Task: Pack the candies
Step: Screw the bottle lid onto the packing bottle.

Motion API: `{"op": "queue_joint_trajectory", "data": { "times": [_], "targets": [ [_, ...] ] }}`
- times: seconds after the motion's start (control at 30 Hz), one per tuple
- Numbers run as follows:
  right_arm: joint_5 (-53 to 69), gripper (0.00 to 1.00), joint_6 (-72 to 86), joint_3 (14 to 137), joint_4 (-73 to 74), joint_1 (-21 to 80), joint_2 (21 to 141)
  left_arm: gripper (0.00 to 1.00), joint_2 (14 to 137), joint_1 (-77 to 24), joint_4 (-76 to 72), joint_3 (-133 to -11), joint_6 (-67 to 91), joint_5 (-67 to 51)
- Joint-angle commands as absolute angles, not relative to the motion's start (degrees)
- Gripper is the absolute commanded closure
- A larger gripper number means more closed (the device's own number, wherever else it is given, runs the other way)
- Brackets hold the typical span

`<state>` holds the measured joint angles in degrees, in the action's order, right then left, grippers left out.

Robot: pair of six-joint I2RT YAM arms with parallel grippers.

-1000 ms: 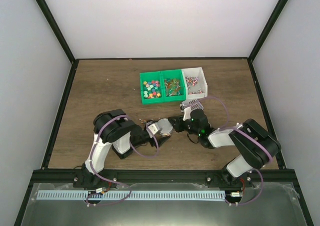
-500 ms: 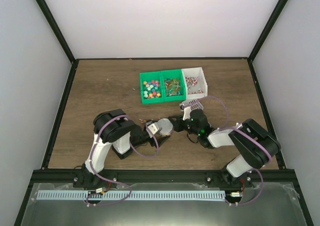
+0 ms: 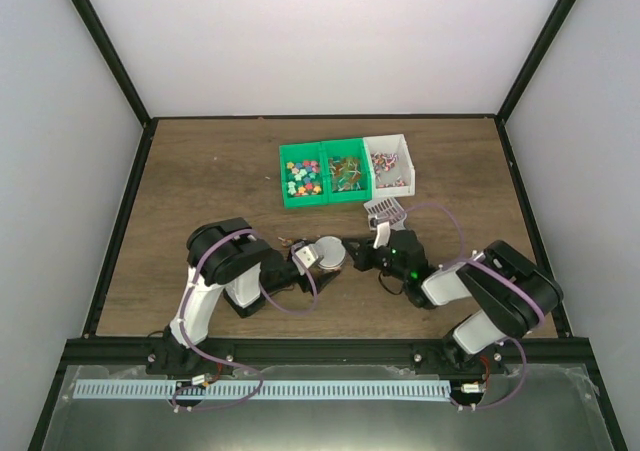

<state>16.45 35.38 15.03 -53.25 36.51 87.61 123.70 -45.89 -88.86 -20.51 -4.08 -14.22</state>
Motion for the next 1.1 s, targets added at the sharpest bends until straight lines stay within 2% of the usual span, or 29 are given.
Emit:
{"op": "queue_joint_trajectory", "data": {
  "times": [0.0, 0.33, 0.57, 0.6, 0.67, 0.73, 0.87, 1.07],
  "targets": [
    [26.45, 0.99, 37.27, 11.38, -51.05, 40.13, 86.83, 0.11, 127.00, -44.59, -101.52, -19.51, -1.92, -9.46],
    [25.32, 0.99, 43.08, 2.30, -59.79, 45.61, 83.65, 0.10, 127.74, -44.56, -101.47, -19.69, -2.71, -10.07],
    [14.47, 0.99, 40.39, 3.61, -44.71, 45.42, 69.59, 0.09, 127.85, -44.43, -101.58, -18.23, -4.00, -13.83],
    [12.57, 0.96, 39.24, 4.46, -41.07, 45.05, 67.59, 0.09, 127.66, -44.39, -101.60, -17.62, -4.24, -14.79],
    [9.79, 0.82, 37.68, 6.16, -37.60, 43.59, 64.67, 0.09, 127.29, -44.32, -101.58, -16.89, -4.22, -17.21],
    [9.29, 0.79, 36.56, 7.25, -37.43, 41.83, 63.43, 0.09, 127.02, -44.25, -101.55, -16.34, -4.28, -21.68],
    [9.37, 0.79, 33.94, 9.43, -41.02, 39.43, 66.30, 0.09, 127.24, -44.24, -101.52, -15.62, -3.48, -26.73],
    [11.29, 0.84, 30.25, 16.41, -42.35, 38.88, 77.30, 0.09, 128.33, -44.29, -101.53, -14.36, -4.15, -30.35]
  ]
}}
